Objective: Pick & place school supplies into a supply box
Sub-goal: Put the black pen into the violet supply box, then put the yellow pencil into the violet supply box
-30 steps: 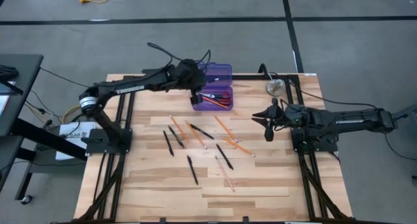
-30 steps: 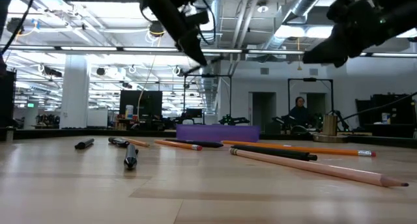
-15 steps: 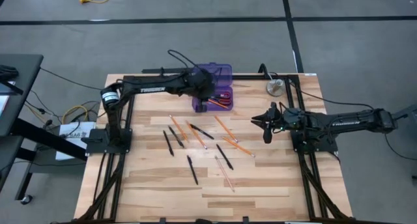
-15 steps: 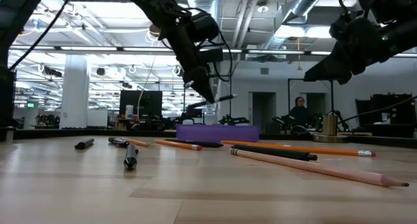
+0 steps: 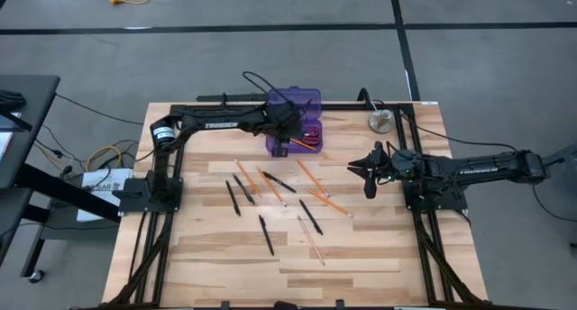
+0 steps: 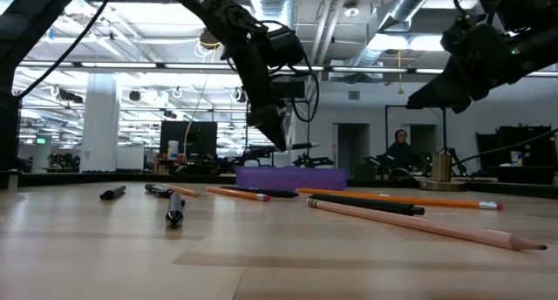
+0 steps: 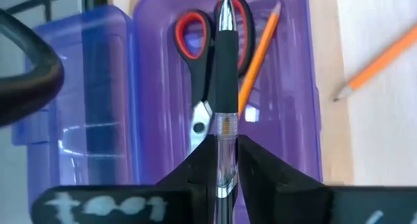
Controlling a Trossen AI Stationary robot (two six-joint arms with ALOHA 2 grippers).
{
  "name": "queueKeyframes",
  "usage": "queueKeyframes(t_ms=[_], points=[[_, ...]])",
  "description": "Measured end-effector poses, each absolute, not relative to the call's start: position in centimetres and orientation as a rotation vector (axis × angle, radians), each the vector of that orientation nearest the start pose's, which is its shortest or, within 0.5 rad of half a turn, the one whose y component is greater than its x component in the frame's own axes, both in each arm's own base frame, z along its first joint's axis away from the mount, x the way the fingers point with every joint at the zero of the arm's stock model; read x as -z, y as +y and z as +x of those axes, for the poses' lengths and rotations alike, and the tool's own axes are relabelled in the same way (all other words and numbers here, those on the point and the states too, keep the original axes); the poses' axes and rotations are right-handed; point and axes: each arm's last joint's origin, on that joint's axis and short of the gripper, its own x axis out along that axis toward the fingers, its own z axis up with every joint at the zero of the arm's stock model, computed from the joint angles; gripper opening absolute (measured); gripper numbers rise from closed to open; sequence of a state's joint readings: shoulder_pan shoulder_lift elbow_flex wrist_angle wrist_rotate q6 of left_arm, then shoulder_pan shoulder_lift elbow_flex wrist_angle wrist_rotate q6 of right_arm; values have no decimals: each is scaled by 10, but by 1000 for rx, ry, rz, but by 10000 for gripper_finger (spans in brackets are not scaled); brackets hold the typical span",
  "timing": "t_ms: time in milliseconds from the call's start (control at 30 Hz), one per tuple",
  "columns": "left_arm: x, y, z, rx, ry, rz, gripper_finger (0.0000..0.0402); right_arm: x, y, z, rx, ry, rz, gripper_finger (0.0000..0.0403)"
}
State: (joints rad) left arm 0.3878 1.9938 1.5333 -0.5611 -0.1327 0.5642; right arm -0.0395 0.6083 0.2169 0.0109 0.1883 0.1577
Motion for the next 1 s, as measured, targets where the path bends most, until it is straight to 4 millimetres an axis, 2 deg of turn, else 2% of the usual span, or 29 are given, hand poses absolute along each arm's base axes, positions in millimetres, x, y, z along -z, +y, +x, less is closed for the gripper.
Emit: queueKeyframes(t_ms=[700, 867, 1000], points=[[-202, 165, 387, -165, 1179, 350, 76, -180, -11, 142, 251, 365, 127, 66], [-203, 166, 388, -247, 1182, 332, 88, -180, -11, 142, 250, 365, 127, 66], [-219, 165, 390, -283, 1190, 284, 91, -180, -11, 142, 250, 365, 127, 66]])
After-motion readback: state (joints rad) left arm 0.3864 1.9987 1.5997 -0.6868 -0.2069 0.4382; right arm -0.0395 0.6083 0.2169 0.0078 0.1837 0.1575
